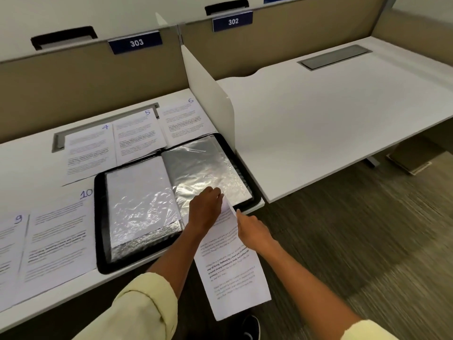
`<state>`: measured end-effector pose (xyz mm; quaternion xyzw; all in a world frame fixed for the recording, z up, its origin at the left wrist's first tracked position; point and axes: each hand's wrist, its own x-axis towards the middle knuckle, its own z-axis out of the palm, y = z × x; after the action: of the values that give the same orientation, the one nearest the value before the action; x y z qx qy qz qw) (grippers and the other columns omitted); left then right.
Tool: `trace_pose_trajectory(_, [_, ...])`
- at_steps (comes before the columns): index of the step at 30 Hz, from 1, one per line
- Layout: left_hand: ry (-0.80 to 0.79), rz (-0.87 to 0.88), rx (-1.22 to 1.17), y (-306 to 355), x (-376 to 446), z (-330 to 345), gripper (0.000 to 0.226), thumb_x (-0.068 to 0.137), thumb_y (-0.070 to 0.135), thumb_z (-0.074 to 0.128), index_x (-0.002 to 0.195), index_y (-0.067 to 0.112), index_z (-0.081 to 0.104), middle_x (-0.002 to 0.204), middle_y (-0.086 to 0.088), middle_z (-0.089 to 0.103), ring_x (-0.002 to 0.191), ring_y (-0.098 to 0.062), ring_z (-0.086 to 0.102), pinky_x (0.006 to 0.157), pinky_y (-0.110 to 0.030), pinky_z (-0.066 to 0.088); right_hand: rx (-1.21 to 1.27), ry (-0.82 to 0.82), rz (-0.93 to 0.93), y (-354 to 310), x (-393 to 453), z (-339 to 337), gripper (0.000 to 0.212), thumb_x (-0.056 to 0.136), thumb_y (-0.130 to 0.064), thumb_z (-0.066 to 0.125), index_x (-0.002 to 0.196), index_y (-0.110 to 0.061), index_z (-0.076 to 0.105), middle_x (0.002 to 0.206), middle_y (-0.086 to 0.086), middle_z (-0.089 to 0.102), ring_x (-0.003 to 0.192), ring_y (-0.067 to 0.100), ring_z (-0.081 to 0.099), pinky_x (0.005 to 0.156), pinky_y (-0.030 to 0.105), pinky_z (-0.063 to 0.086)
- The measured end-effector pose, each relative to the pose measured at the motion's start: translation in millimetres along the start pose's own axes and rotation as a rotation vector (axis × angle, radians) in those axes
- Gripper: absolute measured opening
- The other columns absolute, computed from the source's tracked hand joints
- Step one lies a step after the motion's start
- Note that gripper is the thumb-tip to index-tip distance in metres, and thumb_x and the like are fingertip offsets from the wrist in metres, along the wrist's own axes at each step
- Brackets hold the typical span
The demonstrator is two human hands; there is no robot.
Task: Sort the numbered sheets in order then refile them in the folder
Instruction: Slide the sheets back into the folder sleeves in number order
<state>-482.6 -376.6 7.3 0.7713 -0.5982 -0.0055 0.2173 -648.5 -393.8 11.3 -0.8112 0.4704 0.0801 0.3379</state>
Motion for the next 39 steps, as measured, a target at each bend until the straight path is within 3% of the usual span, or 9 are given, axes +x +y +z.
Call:
trace_pose_trajectory(3, [0.022,0.006,-0.009,5.7,2.7,0.4,0.016,0.095,0.023,0.057,0.085,0.013,0.063,0.071,0.002,0.055,0.055,-0.019,0.053,0.048,-0.030,0.043,-0.052,-0.025,0.029,-3.2,12.4,-2.4,0.049,0.101,-0.025,0.045,0.147,-0.012,0.032,0.124,0.013,0.060,0.108,0.030,0.061,0.084,0.042,0.052])
trace_pose_trajectory(6, [0.026,0.010,-0.019,8.3,5.9,2.3,0.015,0.095,0.022,0.057,0.084,0.013,0.063,0.072,0.002,0.055,0.055,-0.019,0.053,0.049,-0.033,0.046,-0.036,-0.034,0.035,-4.3,19.0,-7.2,0.021,0.101,-0.022,0.041,0.119,-0.014,0.047,0.115,0.011,0.062,0.098,0.025,0.061,0.076,0.037,0.047])
trace_pose_trajectory(9, [0.027,0.022,-0.015,9.1,6.7,3.0,0.016,0.094,0.022,0.058,0.082,0.012,0.063,0.072,0.001,0.056,0.054,-0.018,0.052,0.047,-0.034,0.046,0.043,-0.026,0.055,-2.0,25.4,-14.1,0.012,0.102,-0.019,0.037,0.101,-0.015,0.048,0.111,0.010,0.062,0.093,0.023,0.058,0.081,0.038,0.049])
trace_pose_trajectory(16, [0.001,0.074,-0.062,10.6,1.4,10.2,0.015,0.093,0.021,0.063,0.081,0.013,0.065,0.072,0.001,0.054,0.056,-0.016,0.050,0.045,-0.033,0.044,0.279,-0.014,0.163,6.9,36.0,-18.0,0.034,0.107,-0.031,0.031,0.131,-0.009,0.040,0.120,0.016,0.060,0.104,0.031,0.060,0.087,0.042,0.049])
trace_pose_trajectory(18, [-0.049,0.052,-0.073,8.6,-0.9,13.3,0.006,0.091,0.019,0.066,0.091,0.013,0.067,0.081,-0.001,0.058,0.066,-0.019,0.056,0.052,-0.034,0.047,0.346,0.006,0.186,12.2,37.9,-19.0,0.037,0.107,-0.033,0.032,0.134,-0.009,0.036,0.122,0.016,0.060,0.106,0.030,0.060,0.091,0.044,0.049])
trace_pose_trajectory(23, [-0.115,-0.049,-0.053,-8.9,-17.7,12.1,0.027,0.088,0.015,0.064,0.115,0.012,0.063,0.108,-0.006,0.059,0.099,-0.023,0.054,0.070,-0.035,0.049,0.493,0.044,0.199,25.4,38.5,-15.9,0.041,0.104,-0.037,0.046,0.134,-0.010,0.039,0.125,0.013,0.059,0.099,0.024,0.058,0.089,0.041,0.052])
trace_pose_trajectory(32, [-0.073,-0.146,-0.053,-47.1,-44.5,11.2,0.016,0.092,0.015,0.058,0.103,0.010,0.069,0.093,-0.009,0.056,0.088,-0.026,0.052,0.065,-0.032,0.041,0.671,0.115,0.219,51.2,13.6,-2.0,0.040,0.093,-0.036,0.068,0.122,-0.015,0.052,0.106,0.000,0.060,0.083,0.005,0.058,0.066,0.023,0.050])
trace_pose_trajectory(36, [-0.105,-0.158,-0.075,-55.2,-48.0,13.4,0.018,0.093,0.013,0.059,0.105,0.012,0.072,0.090,-0.006,0.054,0.085,-0.022,0.050,0.064,-0.030,0.039,0.731,0.071,0.260,63.5,-6.0,5.5,0.039,0.089,-0.031,0.073,0.122,-0.020,0.054,0.102,-0.002,0.059,0.092,0.017,0.067,0.082,0.037,0.058])
trace_pose_trajectory(39, [-0.132,-0.132,-0.085,-58.0,-46.5,13.6,0.018,0.092,0.010,0.059,0.103,0.012,0.074,0.089,-0.006,0.053,0.084,-0.023,0.049,0.064,-0.032,0.041,0.831,-0.007,0.305,76.8,-24.4,11.9,0.039,0.086,-0.031,0.076,0.117,-0.024,0.053,0.106,0.004,0.067,0.089,0.021,0.073,0.083,0.043,0.060])
